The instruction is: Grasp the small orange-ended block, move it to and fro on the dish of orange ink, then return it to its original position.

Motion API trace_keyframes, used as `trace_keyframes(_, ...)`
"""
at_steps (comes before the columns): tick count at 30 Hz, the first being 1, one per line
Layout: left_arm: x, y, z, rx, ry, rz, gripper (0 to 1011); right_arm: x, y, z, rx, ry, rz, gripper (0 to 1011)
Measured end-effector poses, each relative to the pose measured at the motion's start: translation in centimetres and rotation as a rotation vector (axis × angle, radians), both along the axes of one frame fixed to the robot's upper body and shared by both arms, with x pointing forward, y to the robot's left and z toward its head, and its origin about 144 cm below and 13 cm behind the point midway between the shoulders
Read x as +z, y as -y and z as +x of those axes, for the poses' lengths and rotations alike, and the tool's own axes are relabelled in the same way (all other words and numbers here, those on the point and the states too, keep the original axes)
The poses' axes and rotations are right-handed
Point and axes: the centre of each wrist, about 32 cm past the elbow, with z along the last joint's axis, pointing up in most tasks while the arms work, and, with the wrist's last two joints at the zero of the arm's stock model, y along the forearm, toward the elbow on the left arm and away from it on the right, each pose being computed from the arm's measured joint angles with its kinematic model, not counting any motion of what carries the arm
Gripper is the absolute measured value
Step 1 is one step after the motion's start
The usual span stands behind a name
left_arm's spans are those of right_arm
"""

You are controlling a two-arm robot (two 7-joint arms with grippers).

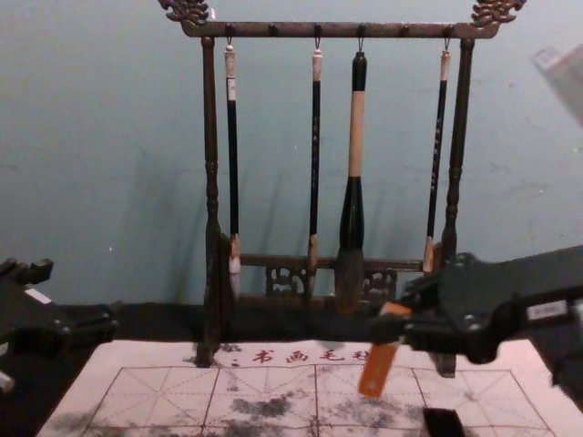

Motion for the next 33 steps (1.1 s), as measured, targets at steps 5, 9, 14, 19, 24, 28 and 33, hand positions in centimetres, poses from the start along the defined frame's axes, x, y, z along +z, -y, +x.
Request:
trace_keyframes(5,0.0,0.0,0.0,0.000,0.000,0.000,1001,-0.4,-1.6,0.8,0.043,-0.009,-0.008,133)
trace_keyframes(9,0.0,0.0,0.0,0.000,0.000,0.000,1001,-0.9,-2.8,1.6,0.083,-0.021,-0.030,133)
trace_keyframes(14,0.0,0.0,0.0,0.000,0.000,0.000,1001,-1.4,-3.6,2.1,0.117,-0.034,-0.059,133)
trace_keyframes(19,0.0,0.0,0.0,0.000,0.000,0.000,1001,-1.9,-4.2,2.4,0.141,-0.043,-0.082,133)
trace_keyframes(24,0.0,0.0,0.0,0.000,0.000,0.000,1001,-2.3,-4.4,2.7,0.143,-0.047,-0.097,133)
trace_keyframes(28,0.0,0.0,0.0,0.000,0.000,0.000,1001,-2.6,-4.4,2.8,0.142,-0.050,-0.104,133)
trace_keyframes(33,0.0,0.0,0.0,0.000,0.000,0.000,1001,-2.8,-4.5,3.0,0.141,-0.053,-0.105,133)
